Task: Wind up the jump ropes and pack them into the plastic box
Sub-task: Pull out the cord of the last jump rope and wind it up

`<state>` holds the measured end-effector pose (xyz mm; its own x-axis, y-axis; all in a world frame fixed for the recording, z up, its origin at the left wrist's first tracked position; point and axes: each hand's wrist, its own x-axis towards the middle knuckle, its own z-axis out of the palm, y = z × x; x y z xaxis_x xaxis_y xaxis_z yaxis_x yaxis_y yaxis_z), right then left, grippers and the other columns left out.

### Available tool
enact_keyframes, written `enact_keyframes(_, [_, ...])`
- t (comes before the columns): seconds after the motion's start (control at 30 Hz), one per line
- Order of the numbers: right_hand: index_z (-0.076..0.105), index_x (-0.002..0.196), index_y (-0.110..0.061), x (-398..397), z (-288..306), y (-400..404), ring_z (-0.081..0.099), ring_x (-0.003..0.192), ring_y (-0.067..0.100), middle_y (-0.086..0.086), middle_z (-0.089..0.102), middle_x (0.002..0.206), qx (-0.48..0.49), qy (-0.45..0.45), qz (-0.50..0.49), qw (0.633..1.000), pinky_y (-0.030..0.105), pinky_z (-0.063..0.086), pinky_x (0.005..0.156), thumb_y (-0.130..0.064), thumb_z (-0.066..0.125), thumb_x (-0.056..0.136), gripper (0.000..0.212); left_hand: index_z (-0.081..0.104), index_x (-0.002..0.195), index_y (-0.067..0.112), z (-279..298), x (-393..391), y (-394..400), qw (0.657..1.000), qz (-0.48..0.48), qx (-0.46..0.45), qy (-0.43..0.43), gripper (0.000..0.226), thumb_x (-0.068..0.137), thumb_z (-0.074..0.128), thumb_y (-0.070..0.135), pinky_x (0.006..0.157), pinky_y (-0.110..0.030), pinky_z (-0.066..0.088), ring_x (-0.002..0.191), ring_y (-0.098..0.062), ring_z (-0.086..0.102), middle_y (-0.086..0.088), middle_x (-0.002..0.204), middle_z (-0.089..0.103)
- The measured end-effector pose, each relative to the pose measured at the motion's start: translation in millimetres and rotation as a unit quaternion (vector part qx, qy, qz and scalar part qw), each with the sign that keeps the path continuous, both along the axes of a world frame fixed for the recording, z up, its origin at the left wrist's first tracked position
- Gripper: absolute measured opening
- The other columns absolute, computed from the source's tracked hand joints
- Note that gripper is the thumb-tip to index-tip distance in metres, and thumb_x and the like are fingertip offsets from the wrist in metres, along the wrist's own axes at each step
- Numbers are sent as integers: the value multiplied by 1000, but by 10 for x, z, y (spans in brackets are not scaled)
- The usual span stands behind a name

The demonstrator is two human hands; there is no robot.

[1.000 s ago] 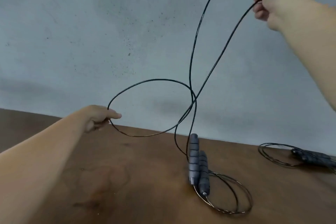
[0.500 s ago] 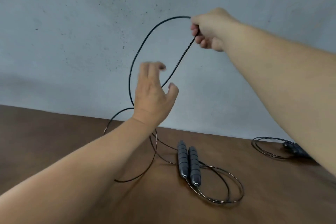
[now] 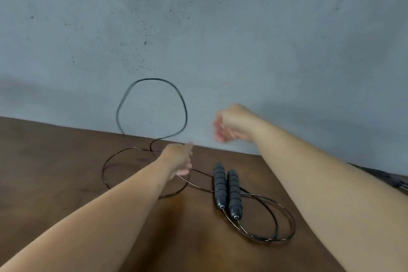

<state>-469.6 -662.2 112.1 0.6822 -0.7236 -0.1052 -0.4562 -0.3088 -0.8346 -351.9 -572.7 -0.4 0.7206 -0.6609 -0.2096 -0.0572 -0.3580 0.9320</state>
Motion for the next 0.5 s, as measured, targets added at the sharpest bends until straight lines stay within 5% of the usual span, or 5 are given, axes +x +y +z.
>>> enact_keyframes(0.07, [58,96,-2,-151,-314,-38,53,55,20,15,63,84,-175,298,46,937,30,50,57,-14,48,100,15,61,104,0,-74,-165,-6,995,-67,63,39,41,100,49,39,64,-27,59,67,-18,63,-11,89,64])
enact_keyframes(0.17, [47,135,1,-368,-728,-19,60,65,20,17,67,105,-83,494,53,864,30,54,73,-46,54,97,61,57,110,1,-204,-466,-161,984,-114,134,-22,41,95,59,38,80,-33,60,75,-21,67,-15,107,66])
enact_keyframes(0.3, [51,133,-4,-505,-1071,-182,63,65,14,9,67,96,46,424,38,904,20,50,53,-51,65,89,66,64,112,2,-309,-733,-340,955,-151,203,-152,50,92,58,47,90,-33,55,101,-27,67,-13,113,69])
enact_keyframes(0.4, [59,119,-2,-674,-1069,-277,68,70,16,13,71,112,109,349,16,931,24,56,64,-33,65,91,42,61,103,6,-351,-736,-428,985,-122,116,-24,27,89,69,27,74,-32,58,81,-21,66,-9,93,68])
enact_keyframes(0.5, [56,99,-7,-850,-850,-369,70,70,25,14,68,92,127,199,-27,971,35,60,72,-29,57,89,24,56,90,11,-126,-635,-391,992,-106,22,66,11,90,66,15,57,-26,50,57,-15,59,-6,73,62])
